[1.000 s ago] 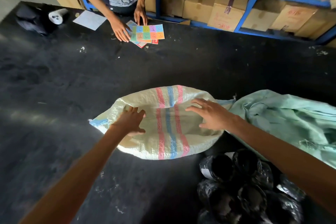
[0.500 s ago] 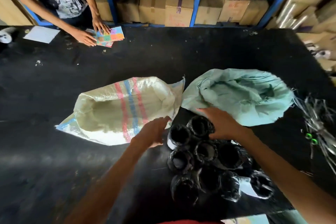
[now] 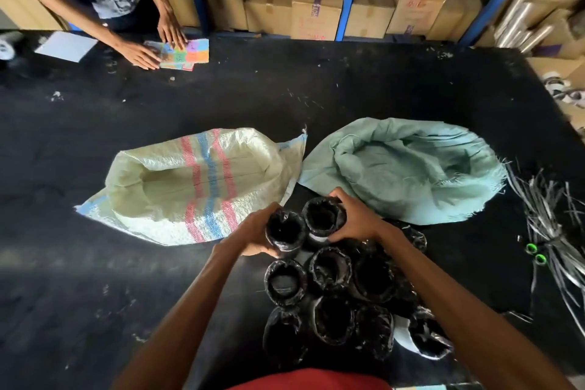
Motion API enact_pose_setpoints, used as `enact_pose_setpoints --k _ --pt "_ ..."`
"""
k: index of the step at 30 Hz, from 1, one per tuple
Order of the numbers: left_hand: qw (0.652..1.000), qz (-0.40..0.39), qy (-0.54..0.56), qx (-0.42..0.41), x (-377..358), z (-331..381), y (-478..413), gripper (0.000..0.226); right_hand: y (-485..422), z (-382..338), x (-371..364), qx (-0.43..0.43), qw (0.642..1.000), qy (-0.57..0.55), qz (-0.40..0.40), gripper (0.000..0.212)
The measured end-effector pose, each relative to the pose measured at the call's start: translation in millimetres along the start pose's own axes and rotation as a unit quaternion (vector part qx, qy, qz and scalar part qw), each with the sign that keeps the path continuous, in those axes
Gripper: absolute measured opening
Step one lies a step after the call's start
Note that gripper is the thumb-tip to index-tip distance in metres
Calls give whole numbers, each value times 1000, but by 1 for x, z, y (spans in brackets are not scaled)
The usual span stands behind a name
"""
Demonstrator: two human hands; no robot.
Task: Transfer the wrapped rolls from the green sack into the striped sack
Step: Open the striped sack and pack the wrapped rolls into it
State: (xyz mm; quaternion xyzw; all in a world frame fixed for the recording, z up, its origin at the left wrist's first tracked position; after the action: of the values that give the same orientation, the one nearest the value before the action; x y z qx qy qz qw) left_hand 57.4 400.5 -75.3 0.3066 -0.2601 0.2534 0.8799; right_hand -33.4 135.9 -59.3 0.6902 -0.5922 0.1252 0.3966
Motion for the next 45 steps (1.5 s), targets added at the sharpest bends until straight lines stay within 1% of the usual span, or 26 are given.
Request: enact_pose_setpoints --k 3,6,8,10,11,13,15,17,18,19,20,21,22,23,24,26,28,29,31,33,35,36,37,39,40,45 --pt "991 42 128 -7 23 5 10 86 3 -13 15 -20 989 -147 27 74" --pt "959 92 266 -22 60 21 27 76 1 -45 35 -26 955 -290 56 59" --pt "907 138 396 -37 83 30 39 64 -3 -82 42 -22 925 -376 42 45" --pt "836 177 519 -13 102 32 48 64 -11 -122 42 -27 895 -444 20 38" --pt "811 183 555 8 111 30 50 62 -16 -139 40 -54 879 -474 8 38" --pt "793 197 574 52 131 22 59 52 -27 -174 33 -74 867 -492 -16 38" --pt "766 212 600 89 150 0 66 53 -42 -202 21 -57 882 -463 -68 42" --pt "744 210 622 129 163 -20 69 50 -45 -242 13 -89 865 -486 -94 34" --pt "741 203 622 153 169 -30 69 45 -56 -250 7 -108 859 -489 -103 34" --pt "739 190 620 182 174 -41 67 40 -68 -253 -2 -122 867 -468 -117 31" --pt "739 177 615 209 181 -56 65 37 -99 -241 -18 -152 858 -470 -142 23" --pt "743 159 611 223 187 -66 60 36 -116 -244 -25 -200 836 -484 -165 30" --pt "752 143 601 232 195 -76 56 37 -134 -245 -34 -245 819 -488 -175 46" --pt "754 130 596 242 200 -87 48 40 -149 -243 -40 -268 809 -496 -169 55" --pt "760 129 579 265 206 -99 38 43 -167 -239 -45 -277 799 -505 -174 54" --pt "790 106 522 303 212 -121 18 42 -185 -230 -50 -304 808 -475 -170 46" --pt "798 70 498 332 208 -132 2 52 -197 -221 -60 -345 792 -489 -121 50" --pt "789 79 500 349 202 -140 -7 63 -205 -217 -66 -355 799 -476 -92 58" --pt "780 145 491 360 190 -147 -21 72 -234 -182 -90 -343 827 -446 -23 83" --pt "795 218 430 368 170 -180 -44 98 -244 -161 -104 -331 855 -395 53 103" --pt "795 277 383 380 156 -205 -61 118 -233 -169 -100 -311 882 -339 100 96" --pt "799 294 356 386 152 -215 -66 120 -227 -172 -97 -304 888 -324 115 92" --pt "810 292 317 398 167 -183 -51 117 -224 -172 -97 -299 894 -309 130 89" --pt "839 292 208 409 173 -165 -43 105 -218 -168 -98 -285 910 -243 179 89" --pt "845 299 158 415 173 -160 -39 102 -215 -166 -99 -279 916 -199 206 89" --pt "833 344 24 433 158 -164 -32 91 -206 -167 -94 -290 915 -88 266 85"
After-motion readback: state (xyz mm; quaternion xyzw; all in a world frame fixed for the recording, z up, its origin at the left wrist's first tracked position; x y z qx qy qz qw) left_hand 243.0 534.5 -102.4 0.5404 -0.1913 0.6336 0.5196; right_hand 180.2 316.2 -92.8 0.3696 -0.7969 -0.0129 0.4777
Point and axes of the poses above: each hand's wrist, its own y-axis away from the middle knuckle, its own x-axis out of the back of the hand, z = x × y, the point moved 1 cm from there along -y, towards the middle knuckle
